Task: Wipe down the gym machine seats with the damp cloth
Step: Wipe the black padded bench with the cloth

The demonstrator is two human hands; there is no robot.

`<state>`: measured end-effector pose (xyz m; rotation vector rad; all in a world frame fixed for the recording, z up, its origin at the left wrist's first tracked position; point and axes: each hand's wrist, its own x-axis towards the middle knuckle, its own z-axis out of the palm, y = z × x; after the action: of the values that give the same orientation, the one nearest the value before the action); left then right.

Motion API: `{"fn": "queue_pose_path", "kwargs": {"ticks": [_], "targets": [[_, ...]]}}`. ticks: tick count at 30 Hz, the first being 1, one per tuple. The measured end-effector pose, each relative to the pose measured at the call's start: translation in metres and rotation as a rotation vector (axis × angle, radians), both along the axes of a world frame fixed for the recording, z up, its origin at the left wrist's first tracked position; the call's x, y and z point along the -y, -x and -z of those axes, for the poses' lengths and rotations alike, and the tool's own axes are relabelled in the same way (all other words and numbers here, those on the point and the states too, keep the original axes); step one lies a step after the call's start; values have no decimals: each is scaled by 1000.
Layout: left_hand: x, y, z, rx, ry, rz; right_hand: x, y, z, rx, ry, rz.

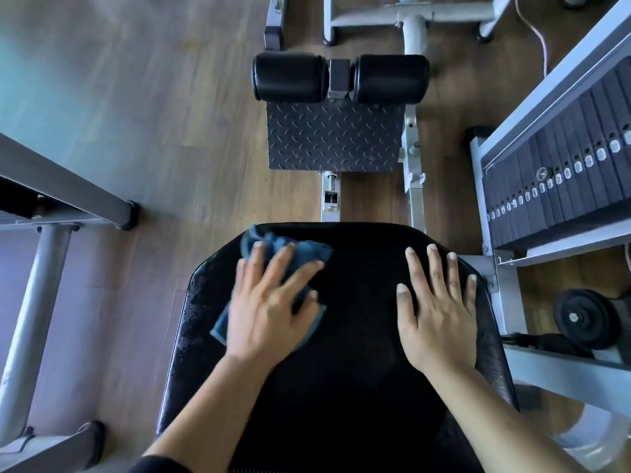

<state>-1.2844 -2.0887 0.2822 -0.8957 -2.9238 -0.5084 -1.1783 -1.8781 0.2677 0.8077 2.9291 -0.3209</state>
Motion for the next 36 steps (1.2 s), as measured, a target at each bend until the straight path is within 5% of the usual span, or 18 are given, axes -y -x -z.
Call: {"fn": "queue_pose_path", "kwargs": {"ticks": [5,22,27,36], "targets": [[37,45,-4,130,47,-433,0,1,0,4,-3,1],[60,-52,-21,221,15,-843,-9,-14,-8,-44,79,-55],[26,-44,-12,138,49,-780,-23,-60,-11,-48,45,-67],[-100,-85,-7,84,-31,-23,-26,-85,-11,-72,89,-68]]}}
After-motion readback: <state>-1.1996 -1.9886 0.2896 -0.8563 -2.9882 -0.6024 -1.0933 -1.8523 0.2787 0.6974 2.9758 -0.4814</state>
